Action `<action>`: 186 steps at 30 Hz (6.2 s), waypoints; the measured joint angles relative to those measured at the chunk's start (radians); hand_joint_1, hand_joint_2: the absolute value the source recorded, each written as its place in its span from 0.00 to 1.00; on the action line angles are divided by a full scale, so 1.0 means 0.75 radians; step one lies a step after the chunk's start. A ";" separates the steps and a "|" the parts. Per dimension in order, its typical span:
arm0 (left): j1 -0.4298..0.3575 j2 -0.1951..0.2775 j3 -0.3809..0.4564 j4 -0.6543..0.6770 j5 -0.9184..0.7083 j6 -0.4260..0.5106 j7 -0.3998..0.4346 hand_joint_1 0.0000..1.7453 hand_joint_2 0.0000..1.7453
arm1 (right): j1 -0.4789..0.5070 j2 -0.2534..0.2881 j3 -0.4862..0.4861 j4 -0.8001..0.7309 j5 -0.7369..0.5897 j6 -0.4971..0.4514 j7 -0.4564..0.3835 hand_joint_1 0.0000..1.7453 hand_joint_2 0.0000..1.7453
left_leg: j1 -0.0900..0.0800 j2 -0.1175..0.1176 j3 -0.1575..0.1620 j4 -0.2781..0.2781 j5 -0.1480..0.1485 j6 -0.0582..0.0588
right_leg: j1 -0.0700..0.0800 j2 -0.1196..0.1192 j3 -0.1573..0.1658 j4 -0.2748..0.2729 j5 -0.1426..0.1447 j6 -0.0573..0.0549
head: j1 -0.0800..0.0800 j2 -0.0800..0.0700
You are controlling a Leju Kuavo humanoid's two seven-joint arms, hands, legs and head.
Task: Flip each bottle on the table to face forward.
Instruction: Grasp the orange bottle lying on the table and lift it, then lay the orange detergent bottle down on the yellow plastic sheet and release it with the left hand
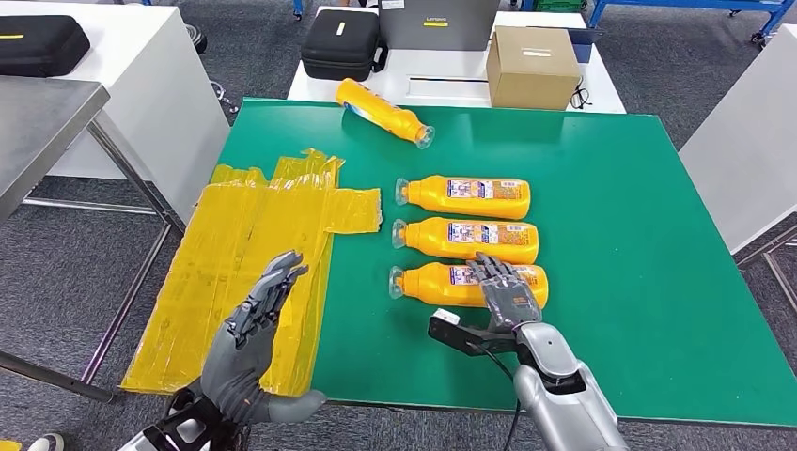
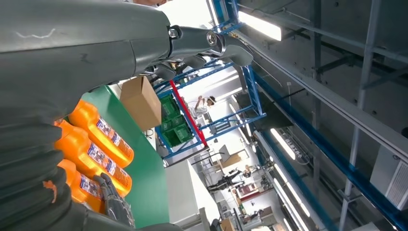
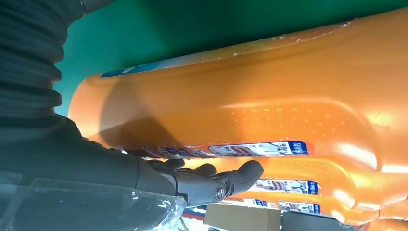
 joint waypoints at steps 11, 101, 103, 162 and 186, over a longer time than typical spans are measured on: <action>0.013 0.000 -0.008 -0.016 -0.003 0.013 0.000 0.00 1.00 | -0.072 -0.008 0.000 0.085 0.050 -0.012 0.094 0.00 1.00 | 0.000 0.000 0.002 0.000 0.000 0.000 | 0.000 0.000 0.002 0.000 0.000 0.000 | 0.000 0.000; 0.040 -0.167 0.511 0.227 0.012 0.056 0.000 0.00 1.00 | 0.211 0.045 -0.192 -0.381 -0.625 0.155 -0.429 1.00 1.00 | 0.000 0.000 0.000 0.000 -0.002 0.001 | -0.001 0.000 0.000 -0.001 0.000 0.000 | 0.000 0.000; 0.027 -0.174 0.520 0.259 0.005 0.036 0.001 0.00 1.00 | 0.236 0.052 -0.183 -0.417 -0.619 0.165 -0.430 1.00 1.00 | 0.000 0.000 0.000 0.000 -0.002 0.001 | -0.001 0.000 0.000 -0.001 0.000 0.000 | 0.000 0.000; -0.113 -0.070 0.153 0.557 -0.076 -0.223 0.109 0.99 1.00 | 0.199 0.026 0.347 -0.390 -0.645 0.301 -0.431 1.00 1.00 | 0.000 0.000 0.000 0.000 -0.001 0.000 | -0.001 0.001 -0.001 -0.001 0.000 0.000 | 0.000 0.000; -0.036 -0.067 0.249 0.229 -0.252 0.090 0.081 1.00 1.00 | 0.234 0.000 0.341 -0.403 -0.599 0.137 -0.346 0.00 1.00 | 0.000 0.000 0.000 0.000 -0.001 0.001 | -0.001 0.001 -0.001 0.000 0.000 0.000 | 0.000 0.000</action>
